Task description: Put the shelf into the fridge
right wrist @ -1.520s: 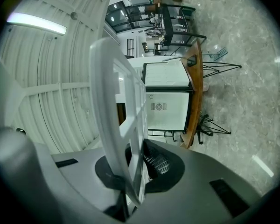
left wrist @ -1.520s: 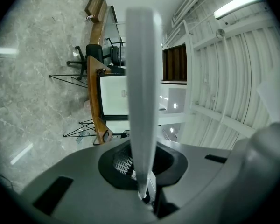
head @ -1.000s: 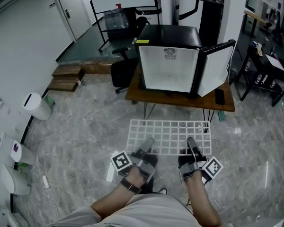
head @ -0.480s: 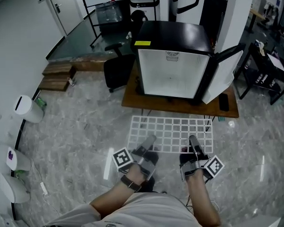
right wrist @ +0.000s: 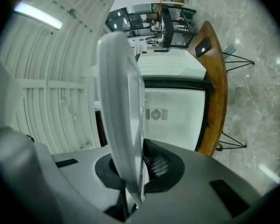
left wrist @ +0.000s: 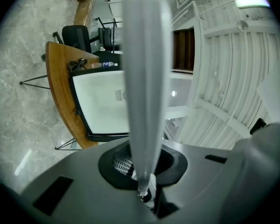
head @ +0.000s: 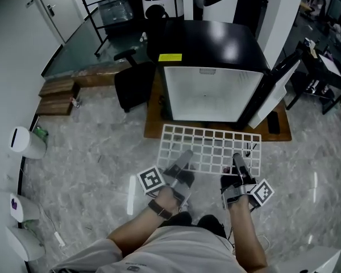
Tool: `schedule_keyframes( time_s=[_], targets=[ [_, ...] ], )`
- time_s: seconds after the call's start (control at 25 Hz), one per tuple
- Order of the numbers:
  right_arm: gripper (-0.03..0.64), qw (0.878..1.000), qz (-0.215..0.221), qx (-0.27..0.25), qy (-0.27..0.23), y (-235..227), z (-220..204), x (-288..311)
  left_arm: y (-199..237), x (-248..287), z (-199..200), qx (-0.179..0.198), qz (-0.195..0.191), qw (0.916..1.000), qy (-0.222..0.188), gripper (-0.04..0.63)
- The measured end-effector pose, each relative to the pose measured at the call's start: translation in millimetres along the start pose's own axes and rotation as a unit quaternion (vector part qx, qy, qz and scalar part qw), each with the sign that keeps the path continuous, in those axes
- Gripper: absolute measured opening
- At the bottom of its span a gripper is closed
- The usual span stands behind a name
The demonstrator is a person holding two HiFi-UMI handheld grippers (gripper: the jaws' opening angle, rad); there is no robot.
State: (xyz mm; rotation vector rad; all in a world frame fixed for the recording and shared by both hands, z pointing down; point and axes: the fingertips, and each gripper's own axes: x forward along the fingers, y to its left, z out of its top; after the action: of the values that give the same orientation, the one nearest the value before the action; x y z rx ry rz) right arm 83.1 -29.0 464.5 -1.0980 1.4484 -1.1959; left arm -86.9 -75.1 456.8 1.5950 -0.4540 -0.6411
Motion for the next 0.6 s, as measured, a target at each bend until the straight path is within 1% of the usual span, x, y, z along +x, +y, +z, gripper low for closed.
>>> schedule_keyframes(
  time_s=[0.16,0.28,0.48,0.6],
  targets=[
    [0.046,1.0,-0.008,-0.003,-0.004,-8.9,3.9,20.5,8.9,16.2,17.3,-0.003,0.003,1.0,0.007,0.029],
    [0.046,1.0,-0.015,-0.006,-0.001,-17.5,8.3,37.1,16.3,25.9,27.9,-0.008,0.005,0.9999,0.005,0.029],
    [0.046,0.999,-0.029,0.002,0.017,-40.5,18.7,70.8,40.8,45.9,47.1,-0.014,0.017,0.9997,-0.007,0.029],
    [0.046,0.999,-0.036,0.007,0.031,-56.5,29.4,94.6,54.7,66.4,61.5,-0.009,0.015,0.9998,-0.013,0.029]
  ],
)
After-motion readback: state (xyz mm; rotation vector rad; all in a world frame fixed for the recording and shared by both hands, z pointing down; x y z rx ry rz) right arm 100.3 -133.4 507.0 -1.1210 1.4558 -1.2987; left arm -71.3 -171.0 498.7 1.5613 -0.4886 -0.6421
